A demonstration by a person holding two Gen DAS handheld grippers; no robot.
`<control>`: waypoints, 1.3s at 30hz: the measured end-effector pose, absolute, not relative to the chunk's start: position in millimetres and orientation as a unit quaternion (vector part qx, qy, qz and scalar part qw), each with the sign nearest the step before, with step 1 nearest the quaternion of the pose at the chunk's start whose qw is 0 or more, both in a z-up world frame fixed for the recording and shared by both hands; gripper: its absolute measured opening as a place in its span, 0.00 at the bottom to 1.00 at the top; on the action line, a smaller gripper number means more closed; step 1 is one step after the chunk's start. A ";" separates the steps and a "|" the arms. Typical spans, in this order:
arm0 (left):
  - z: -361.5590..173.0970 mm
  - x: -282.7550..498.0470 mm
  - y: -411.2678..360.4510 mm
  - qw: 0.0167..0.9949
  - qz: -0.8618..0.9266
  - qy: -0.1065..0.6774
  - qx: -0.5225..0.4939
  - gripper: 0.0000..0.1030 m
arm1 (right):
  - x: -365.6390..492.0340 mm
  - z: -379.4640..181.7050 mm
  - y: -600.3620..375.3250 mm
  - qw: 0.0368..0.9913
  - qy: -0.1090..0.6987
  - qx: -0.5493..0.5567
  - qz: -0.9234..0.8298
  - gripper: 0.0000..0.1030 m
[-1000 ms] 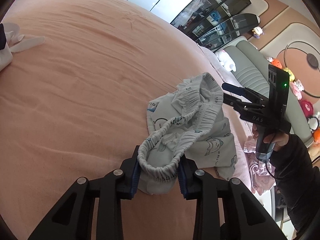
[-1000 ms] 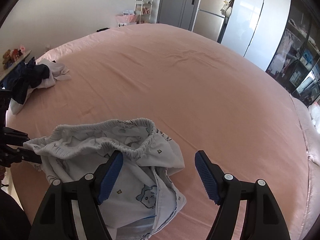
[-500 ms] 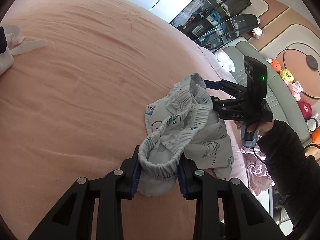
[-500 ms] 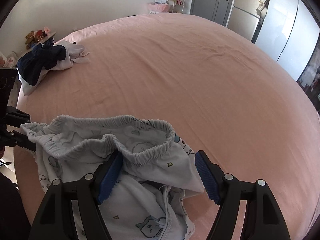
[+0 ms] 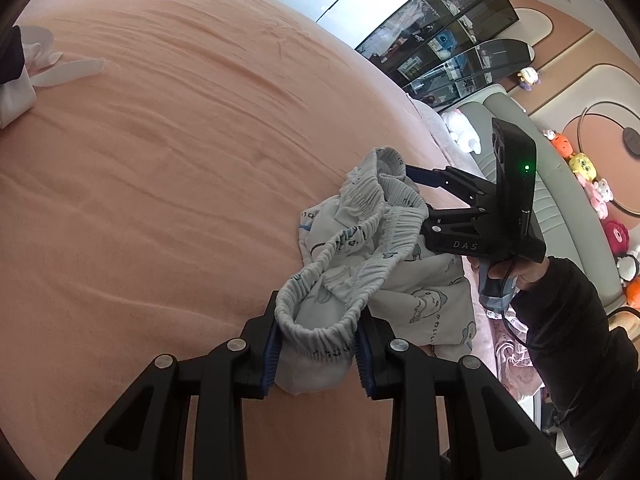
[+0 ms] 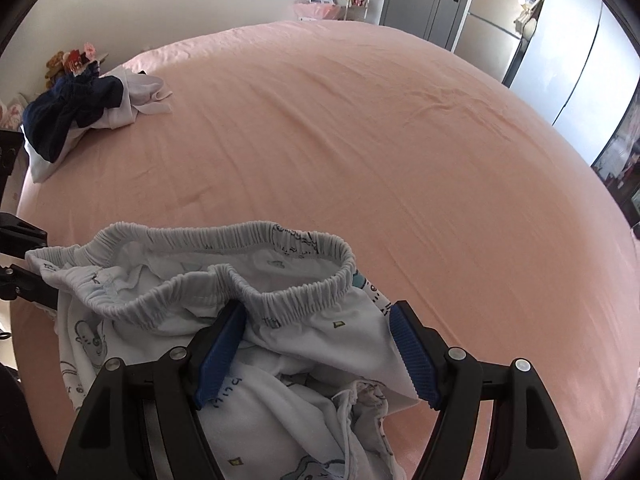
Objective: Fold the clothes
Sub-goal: 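Grasp the waistband with the right gripper while the left gripper holds it, then lift the grey pants by the waistband with both grippers, spreading them apart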
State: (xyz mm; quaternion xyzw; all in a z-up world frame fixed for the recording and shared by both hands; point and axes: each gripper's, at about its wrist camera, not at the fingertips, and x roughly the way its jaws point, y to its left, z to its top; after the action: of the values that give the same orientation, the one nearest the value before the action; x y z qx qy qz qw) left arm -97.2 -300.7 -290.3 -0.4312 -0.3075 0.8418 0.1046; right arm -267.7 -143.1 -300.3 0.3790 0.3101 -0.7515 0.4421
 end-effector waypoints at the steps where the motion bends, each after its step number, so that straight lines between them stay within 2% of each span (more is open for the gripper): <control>1: -290.7 -97.2 -300.3 0.105 0.842 -0.307 -0.432 0.28 | -266.0 -299.8 -144.9 0.438 0.313 0.376 -0.754 0.71; 4: -291.8 -97.1 -299.0 0.105 0.841 -0.307 -0.433 0.28 | -260.8 -297.7 -149.6 0.440 0.321 0.373 -0.751 0.57; 6: -292.5 -97.0 -298.1 0.105 0.841 -0.306 -0.434 0.28 | -257.1 -298.1 -153.7 0.443 0.329 0.375 -0.745 0.42; 9: -290.4 -98.8 -297.9 0.101 0.843 -0.301 -0.433 0.28 | -253.2 -299.8 -157.5 0.441 0.328 0.379 -0.744 0.30; 17: -285.6 -101.6 -299.6 0.079 0.845 -0.298 -0.437 0.27 | -256.8 -294.5 -156.2 0.405 0.264 0.412 -0.772 0.14; 24: -269.4 -97.6 -303.9 0.054 0.857 -0.293 -0.420 0.17 | -248.4 -272.2 -146.8 0.372 0.226 0.397 -0.808 0.11; 31: -229.6 -97.3 -314.3 0.047 0.876 -0.280 -0.389 0.14 | -240.8 -229.8 -121.1 0.352 0.113 0.375 -0.850 0.11; 39: -167.3 -101.4 -314.4 0.056 0.905 -0.247 -0.342 0.14 | -216.0 -159.0 -104.6 0.351 0.113 0.312 -0.875 0.11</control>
State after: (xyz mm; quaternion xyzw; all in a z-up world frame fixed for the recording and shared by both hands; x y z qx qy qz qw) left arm -101.4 -314.4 -167.3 -0.3421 -0.2467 0.9050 0.0557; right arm -216.0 -104.6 -159.0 0.3120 0.1127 -0.8755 0.3514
